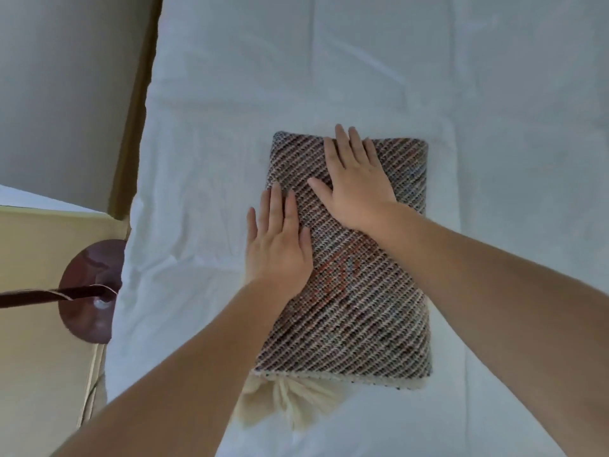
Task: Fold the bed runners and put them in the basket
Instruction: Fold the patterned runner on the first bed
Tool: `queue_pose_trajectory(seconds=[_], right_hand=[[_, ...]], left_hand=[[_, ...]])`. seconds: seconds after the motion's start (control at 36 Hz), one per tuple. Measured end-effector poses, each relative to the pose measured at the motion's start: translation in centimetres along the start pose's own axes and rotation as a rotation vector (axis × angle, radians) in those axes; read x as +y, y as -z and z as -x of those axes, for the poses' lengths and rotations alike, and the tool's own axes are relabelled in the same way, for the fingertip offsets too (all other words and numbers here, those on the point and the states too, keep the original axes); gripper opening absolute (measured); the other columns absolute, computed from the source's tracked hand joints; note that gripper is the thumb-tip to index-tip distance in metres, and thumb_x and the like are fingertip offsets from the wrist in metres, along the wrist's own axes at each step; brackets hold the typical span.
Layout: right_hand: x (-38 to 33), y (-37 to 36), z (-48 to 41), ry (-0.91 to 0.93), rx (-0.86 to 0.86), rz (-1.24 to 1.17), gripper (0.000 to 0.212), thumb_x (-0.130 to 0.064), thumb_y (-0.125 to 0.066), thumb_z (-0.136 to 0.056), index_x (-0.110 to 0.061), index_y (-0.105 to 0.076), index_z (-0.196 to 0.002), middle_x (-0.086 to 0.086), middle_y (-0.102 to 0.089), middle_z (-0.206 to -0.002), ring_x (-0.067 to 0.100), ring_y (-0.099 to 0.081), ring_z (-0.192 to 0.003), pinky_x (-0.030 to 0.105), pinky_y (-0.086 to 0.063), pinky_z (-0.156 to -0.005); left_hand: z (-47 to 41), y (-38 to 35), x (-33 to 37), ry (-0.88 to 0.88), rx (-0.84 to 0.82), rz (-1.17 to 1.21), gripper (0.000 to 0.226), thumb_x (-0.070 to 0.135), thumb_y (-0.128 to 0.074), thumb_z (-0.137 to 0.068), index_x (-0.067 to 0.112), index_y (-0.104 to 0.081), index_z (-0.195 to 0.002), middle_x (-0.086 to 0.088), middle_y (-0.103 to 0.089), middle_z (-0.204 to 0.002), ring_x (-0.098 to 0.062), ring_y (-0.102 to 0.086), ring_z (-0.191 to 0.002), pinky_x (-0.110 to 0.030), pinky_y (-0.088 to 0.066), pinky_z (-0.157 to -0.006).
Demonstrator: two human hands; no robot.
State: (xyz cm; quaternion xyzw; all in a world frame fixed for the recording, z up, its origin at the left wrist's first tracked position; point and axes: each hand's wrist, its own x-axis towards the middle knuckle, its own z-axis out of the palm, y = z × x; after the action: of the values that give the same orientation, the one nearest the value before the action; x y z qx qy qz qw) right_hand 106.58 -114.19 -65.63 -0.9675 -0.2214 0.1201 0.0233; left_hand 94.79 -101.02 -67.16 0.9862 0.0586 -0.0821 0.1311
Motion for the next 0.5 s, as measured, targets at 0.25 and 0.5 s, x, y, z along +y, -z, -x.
queue_pose_trajectory(seconds=[0.25,0.5], right_hand=[[7.5,-0.8,3.3,-0.221,-0.059,0.019,0.083,-0.063,-0.003,-0.091,-0.005,0.002,-0.151,0.014,0.01,-0.16,0.028,0.011,-0.146,0.042,0.006,-0.118],[2.5,-2.9,9.2,-0.303,-0.007,-0.115,0.084,-0.063,-0.002,-0.092,-0.002,0.004,-0.15,0.017,0.01,-0.159,0.028,0.011,-0.146,0.041,0.007,-0.118]], left_hand=[[-7.4,0.4,1.2,-0.086,-0.049,-0.127,0.074,0.055,-0.008,-0.092,0.009,0.002,-0.149,-0.012,0.007,-0.158,-0.023,0.011,-0.144,-0.036,0.01,-0.115],[-6.0,0.3,1.4,-0.1,-0.045,-0.101,0.073,0.052,-0.011,-0.095,0.005,0.003,-0.148,-0.015,0.006,-0.158,-0.025,0.009,-0.144,-0.037,0.009,-0.115]])
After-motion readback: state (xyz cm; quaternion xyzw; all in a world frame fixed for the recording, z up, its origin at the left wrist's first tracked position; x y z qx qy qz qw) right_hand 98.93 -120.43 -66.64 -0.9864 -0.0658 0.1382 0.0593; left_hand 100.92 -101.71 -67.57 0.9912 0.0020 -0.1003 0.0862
